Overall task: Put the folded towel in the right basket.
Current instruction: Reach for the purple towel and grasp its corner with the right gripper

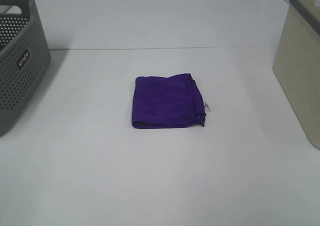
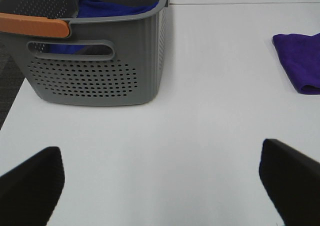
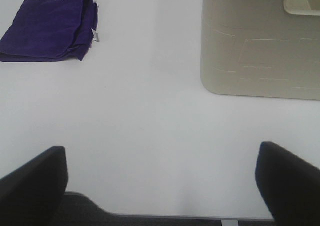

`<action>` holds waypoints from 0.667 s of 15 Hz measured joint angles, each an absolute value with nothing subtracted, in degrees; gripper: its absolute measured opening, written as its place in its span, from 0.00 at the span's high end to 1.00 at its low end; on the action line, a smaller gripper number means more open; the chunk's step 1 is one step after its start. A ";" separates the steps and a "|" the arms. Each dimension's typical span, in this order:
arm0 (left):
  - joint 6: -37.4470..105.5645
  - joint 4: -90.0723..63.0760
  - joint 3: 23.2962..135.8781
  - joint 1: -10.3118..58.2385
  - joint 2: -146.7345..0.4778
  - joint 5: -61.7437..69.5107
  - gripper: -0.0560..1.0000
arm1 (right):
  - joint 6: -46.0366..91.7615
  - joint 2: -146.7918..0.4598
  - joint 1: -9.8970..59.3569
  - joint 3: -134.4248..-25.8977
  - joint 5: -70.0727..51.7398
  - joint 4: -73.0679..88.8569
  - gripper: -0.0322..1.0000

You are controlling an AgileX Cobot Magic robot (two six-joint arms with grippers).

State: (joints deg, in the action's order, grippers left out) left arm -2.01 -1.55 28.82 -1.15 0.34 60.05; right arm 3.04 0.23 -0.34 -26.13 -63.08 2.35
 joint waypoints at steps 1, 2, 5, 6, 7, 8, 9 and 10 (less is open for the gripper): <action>-2.01 -1.55 28.82 -1.15 0.34 60.05 0.01 | 3.04 0.23 -0.34 -26.13 -63.08 2.35 0.02; -2.01 -1.55 28.82 -1.15 0.34 60.05 0.01 | 3.04 0.23 -0.34 -26.13 -63.08 2.35 0.02; -2.01 -1.55 28.82 -1.15 0.34 60.05 0.01 | 3.04 0.23 -0.34 -26.13 -63.08 2.35 0.02; -2.01 -1.55 28.82 -1.15 0.34 60.05 0.01 | 3.04 0.23 -0.34 -26.13 -63.08 2.35 0.02; -2.01 -1.55 28.82 -1.15 0.34 60.05 0.01 | 3.04 0.23 -0.34 -26.13 -63.08 2.35 0.02; -2.01 -1.55 28.82 -1.15 0.34 60.05 0.01 | 3.04 0.23 -0.34 -26.13 -63.08 2.35 0.02; -2.01 -1.55 28.82 -1.15 0.34 60.05 0.01 | 3.04 0.23 -0.34 -26.13 -63.08 2.35 0.02; -2.01 -1.55 28.82 -1.15 0.34 60.05 0.01 | 3.04 0.23 -0.34 -26.13 -63.08 2.35 0.02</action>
State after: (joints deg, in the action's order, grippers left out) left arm -2.01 -1.55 28.82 -1.15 0.34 60.05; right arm 3.04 0.23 -0.34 -26.13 -63.08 2.35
